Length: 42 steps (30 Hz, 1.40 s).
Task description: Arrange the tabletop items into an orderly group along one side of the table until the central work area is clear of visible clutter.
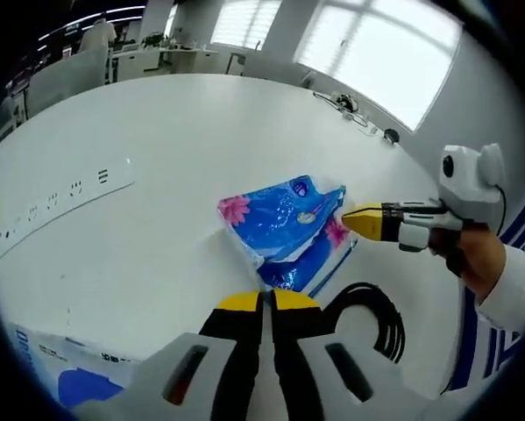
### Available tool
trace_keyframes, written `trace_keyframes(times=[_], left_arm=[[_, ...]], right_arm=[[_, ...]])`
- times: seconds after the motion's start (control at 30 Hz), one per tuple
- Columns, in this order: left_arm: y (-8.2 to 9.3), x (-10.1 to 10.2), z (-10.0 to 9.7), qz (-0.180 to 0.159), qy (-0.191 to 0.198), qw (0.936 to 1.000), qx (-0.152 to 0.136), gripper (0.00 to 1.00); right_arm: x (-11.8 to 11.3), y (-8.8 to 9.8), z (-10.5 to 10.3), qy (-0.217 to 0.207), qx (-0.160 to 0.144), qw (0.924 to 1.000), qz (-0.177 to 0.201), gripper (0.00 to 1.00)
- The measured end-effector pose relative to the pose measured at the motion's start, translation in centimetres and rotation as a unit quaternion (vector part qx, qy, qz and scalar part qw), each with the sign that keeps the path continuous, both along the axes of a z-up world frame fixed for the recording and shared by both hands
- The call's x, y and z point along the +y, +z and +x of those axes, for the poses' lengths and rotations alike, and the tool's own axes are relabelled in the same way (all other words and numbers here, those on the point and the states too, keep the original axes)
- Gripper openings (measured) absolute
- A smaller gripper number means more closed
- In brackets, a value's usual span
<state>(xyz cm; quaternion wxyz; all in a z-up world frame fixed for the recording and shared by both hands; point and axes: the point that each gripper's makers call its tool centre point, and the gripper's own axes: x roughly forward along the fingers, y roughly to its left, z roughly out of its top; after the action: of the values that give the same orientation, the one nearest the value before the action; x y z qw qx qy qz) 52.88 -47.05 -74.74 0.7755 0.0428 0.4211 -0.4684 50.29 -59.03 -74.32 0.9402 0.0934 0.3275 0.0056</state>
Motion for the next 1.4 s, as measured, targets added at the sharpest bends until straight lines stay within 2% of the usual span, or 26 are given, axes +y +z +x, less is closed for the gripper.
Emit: trace_keyframes(times=[0.37, 0.97, 1.4], left_arm=[[-0.48, 0.18, 0.06, 0.004, 0.005, 1.0, 0.005, 0.02], [-0.63, 0.4, -0.14, 0.006, 0.003, 1.0, 0.006, 0.07], [0.24, 0.49, -0.25, -0.001, 0.0, 1.0, 0.004, 0.14]], right_arm=[[-0.01, -0.64, -0.13, 0.001, 0.006, 1.0, 0.001, 0.0], [0.02, -0.89, -0.23, 0.003, 0.012, 0.9999, -0.003, 0.06], [0.06, -0.55, -0.3, 0.004, 0.01, 0.9999, -0.001, 0.12]])
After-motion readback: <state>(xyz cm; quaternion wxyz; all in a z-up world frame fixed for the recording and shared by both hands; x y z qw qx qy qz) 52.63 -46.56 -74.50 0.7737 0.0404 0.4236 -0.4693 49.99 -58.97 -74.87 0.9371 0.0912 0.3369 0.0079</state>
